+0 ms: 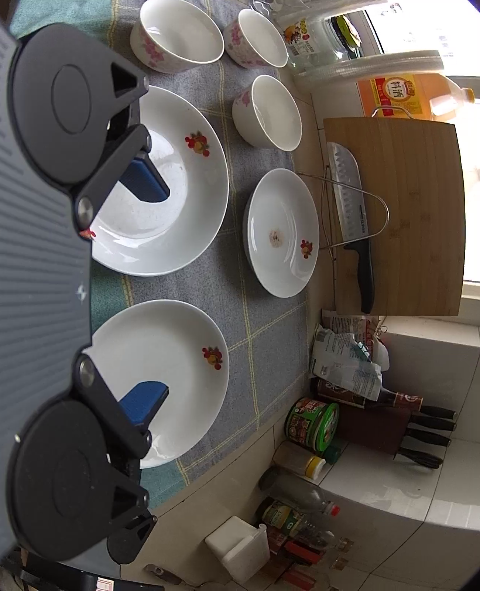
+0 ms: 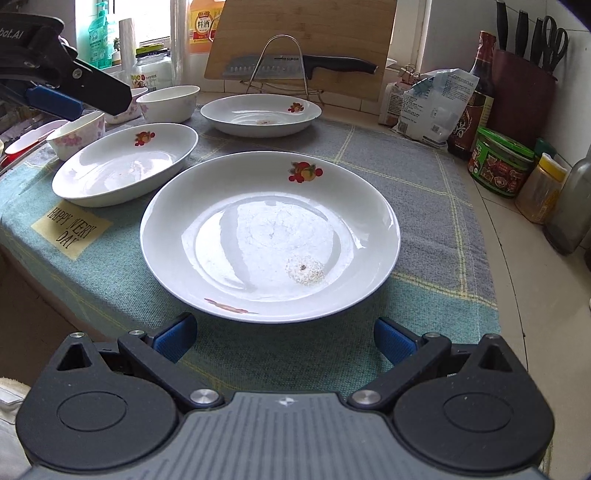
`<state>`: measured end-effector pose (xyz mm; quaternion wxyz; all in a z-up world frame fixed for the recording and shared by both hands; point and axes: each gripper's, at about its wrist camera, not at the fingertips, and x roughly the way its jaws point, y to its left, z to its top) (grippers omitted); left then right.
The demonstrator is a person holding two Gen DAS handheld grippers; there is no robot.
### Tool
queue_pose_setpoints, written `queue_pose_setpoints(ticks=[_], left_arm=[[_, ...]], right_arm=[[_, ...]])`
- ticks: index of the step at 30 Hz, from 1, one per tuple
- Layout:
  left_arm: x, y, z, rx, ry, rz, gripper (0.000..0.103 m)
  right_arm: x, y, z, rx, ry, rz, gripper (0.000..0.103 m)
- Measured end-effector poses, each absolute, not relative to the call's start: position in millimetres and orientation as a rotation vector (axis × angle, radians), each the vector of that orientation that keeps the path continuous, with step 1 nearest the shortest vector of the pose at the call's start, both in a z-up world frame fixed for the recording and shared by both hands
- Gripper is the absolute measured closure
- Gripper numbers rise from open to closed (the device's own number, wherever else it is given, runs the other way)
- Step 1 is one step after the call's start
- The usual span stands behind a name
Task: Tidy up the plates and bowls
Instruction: 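Reach the left tool to a white fruit-print plate and grasp its rim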
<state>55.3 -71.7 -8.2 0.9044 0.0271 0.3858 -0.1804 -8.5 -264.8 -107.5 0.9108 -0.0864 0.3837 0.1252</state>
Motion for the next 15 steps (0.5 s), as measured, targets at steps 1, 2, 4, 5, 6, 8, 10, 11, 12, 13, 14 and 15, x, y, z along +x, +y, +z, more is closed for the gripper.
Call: queue_pose_setpoints(ticks=[1,2,4,5,6,8,10,11,12,13,14,15], left_arm=[[60.4,-75.0,-9.7,0.07,0.802,-0.395,0.001],[66.1,-78.3,-11.4,0.083,0.809,-0.414,0.001],[77.4,-85.0,-15.2,0.102,0.833,-0.453,0.001],[84.1,-88.8,-17.6,0.112,0.847,-0.475,0.001],[89.4,-92.4,-19.5,0.122,0.855,-0.496,0.001],[99.7,-100.5,-23.4,0.153,0.869,-0.533,0.001],[109.3,-108.5,-27.2,0.178,0.884,-0.573,0.001],[113.7,-112.4,-29.1,0.187,0.893,-0.594,0.001],[119.9,-118.0,-31.7,0.201,0.905,-0.617,0.001],[124.2,-122.2,-33.9,0.213,0.913,-0.64,0.001],[127.8,-126.1,-35.9,0.226,0.919,-0.657,0.001],[133.3,-132.0,-38.5,0.247,0.928,-0.678,0.001]], right_arm=[[-8.4,-263.4,-108.5,-0.183,0.786,0.261,0.0],[-8.0,-262.4,-109.6,-0.184,0.778,0.271,0.0],[-6.5,-262.5,-111.4,-0.167,0.769,0.283,0.0],[-4.9,-263.3,-112.3,-0.147,0.769,0.286,0.0],[-4.4,-263.8,-112.9,-0.137,0.764,0.281,0.0],[-4.9,-263.4,-114.3,-0.131,0.747,0.27,0.0],[-5.5,-263.2,-115.1,-0.128,0.735,0.266,0.0],[-6.3,-263.0,-115.8,-0.127,0.727,0.265,0.0],[-7.3,-263.0,-116.3,-0.125,0.721,0.263,0.0],[-9.0,-263.0,-117.3,-0.122,0.709,0.259,0.0],[-10.5,-262.9,-118.3,-0.12,0.697,0.256,0.0],[-11.7,-262.9,-119.1,-0.117,0.688,0.253,0.0]])
